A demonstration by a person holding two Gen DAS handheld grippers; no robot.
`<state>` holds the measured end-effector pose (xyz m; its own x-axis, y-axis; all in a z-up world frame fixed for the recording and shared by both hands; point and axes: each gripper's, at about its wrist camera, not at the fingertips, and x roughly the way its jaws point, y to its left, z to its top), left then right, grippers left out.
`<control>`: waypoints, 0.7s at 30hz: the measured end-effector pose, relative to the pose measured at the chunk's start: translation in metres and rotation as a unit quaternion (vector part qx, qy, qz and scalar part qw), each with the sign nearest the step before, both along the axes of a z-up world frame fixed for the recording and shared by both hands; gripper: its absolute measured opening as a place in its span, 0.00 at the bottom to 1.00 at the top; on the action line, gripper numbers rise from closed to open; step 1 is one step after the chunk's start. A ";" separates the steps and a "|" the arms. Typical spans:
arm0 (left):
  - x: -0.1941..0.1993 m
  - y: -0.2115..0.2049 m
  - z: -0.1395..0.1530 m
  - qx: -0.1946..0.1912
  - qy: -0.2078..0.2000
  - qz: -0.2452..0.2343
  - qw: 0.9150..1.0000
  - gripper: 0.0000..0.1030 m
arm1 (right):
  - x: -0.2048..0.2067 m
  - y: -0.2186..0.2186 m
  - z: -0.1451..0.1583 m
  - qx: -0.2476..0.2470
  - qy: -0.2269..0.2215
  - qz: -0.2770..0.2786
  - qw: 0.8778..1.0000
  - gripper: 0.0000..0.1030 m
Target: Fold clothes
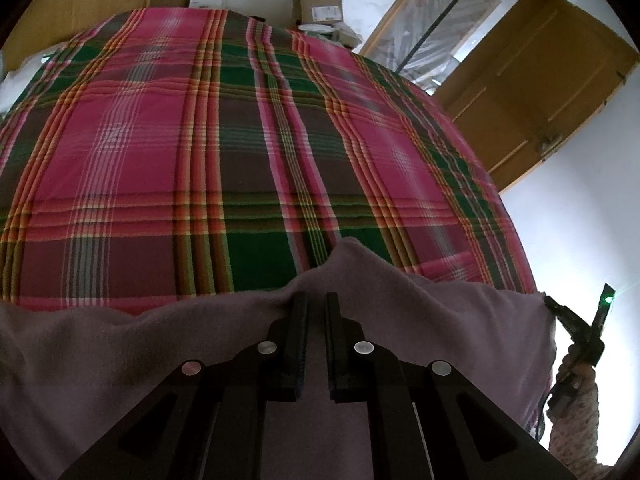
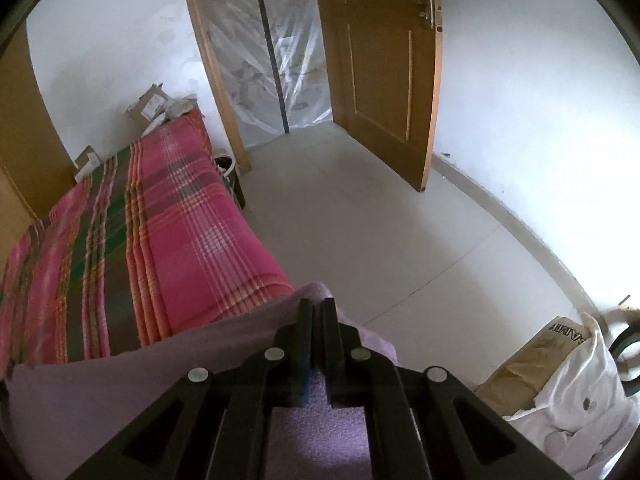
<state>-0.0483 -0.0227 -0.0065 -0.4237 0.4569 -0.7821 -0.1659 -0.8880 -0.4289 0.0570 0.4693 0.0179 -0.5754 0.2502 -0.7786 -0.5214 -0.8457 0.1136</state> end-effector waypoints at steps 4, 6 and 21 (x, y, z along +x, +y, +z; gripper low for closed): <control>0.004 -0.006 0.003 0.000 0.003 0.009 1.000 0.08 | 0.004 0.000 0.002 0.004 -0.002 -0.023 1.000 0.13; 0.009 -0.011 0.005 0.001 0.006 0.016 1.000 0.08 | 0.009 -0.006 0.007 0.013 0.001 -0.022 1.000 0.14; 0.105 -0.079 0.008 -0.009 0.034 0.087 0.996 0.08 | 0.043 -0.134 0.009 0.054 0.042 0.173 0.983 0.28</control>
<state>0.0569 -0.1017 0.0020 -0.5476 0.3584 -0.7561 -0.0375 -0.9132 -0.4057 0.0997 0.3358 0.0273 -0.7017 0.1064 -0.7045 -0.1929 -0.9802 0.0440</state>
